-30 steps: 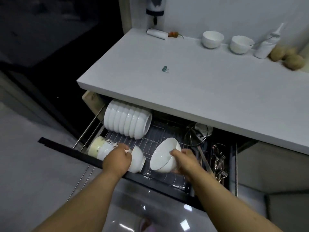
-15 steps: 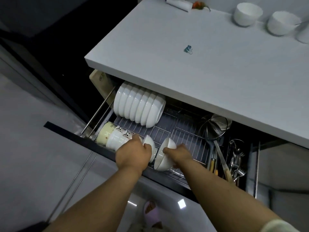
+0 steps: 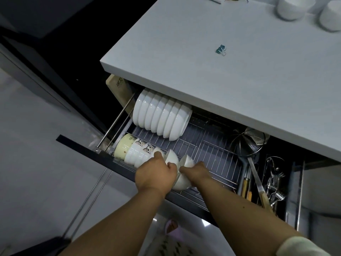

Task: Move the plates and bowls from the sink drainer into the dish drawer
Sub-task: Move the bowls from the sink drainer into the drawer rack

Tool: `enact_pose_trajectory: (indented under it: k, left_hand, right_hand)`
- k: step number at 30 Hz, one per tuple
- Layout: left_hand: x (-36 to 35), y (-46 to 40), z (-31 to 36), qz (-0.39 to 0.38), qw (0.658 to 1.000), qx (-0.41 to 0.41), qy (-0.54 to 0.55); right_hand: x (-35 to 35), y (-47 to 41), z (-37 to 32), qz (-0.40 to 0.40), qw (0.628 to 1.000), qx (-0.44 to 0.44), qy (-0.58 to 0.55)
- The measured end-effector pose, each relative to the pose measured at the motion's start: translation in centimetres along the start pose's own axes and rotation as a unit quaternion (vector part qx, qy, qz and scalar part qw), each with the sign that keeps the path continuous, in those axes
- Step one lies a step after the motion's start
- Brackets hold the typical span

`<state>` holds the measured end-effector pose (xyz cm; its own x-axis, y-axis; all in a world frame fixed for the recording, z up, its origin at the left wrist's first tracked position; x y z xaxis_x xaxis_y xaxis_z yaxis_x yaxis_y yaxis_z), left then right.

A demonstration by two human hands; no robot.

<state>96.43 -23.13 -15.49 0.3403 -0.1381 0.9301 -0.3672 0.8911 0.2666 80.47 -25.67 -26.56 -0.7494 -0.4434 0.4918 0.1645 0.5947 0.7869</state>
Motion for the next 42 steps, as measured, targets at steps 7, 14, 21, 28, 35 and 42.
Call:
enact_pose_trajectory:
  k: [7, 14, 21, 28, 35, 42]
  left_hand:
    - [-0.3, -0.2, -0.1, -0.007, 1.0, 0.002, -0.001]
    - [-0.2, -0.2, 0.0, -0.005, 1.0, 0.003, -0.005]
    - [0.0, 0.0, 0.0, -0.012, 1.0, 0.015, 0.004]
    - [-0.1, 0.2, 0.6, -0.049, 0.999, 0.016, -0.017]
    - [-2.1, 1.3, 8.1, -0.149, 0.985, -0.087, 0.015]
    - [-4.5, 7.6, 25.3, -0.229, 0.938, -0.194, 0.172]
  right_hand:
    - [-1.9, -0.9, 0.0, -0.024, 1.0, 0.005, -0.009]
    - [-2.1, -0.8, -0.4, -0.069, 0.996, 0.051, 0.011]
    - [1.1, 0.0, 1.1, -0.054, 0.998, 0.035, 0.011]
    - [7.7, 1.7, 3.8, -0.041, 0.996, 0.064, -0.046]
    - [15.4, 4.7, 8.2, -0.007, 0.977, 0.078, -0.196]
    - [24.0, 7.4, 15.4, 0.085, 0.944, 0.07, -0.31]
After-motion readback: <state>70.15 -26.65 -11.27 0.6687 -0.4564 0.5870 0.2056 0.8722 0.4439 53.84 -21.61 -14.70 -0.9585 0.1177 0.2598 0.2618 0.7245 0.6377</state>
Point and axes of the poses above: each hand's wrist, its own y-axis away from the middle knuckle, its own x-axis out of the back of the hand, z = x × y, the point moved 7 cm from there along -y, towards the middle knuckle, and after that the axes turned 3 degrees about y, right-handed, at the moved point
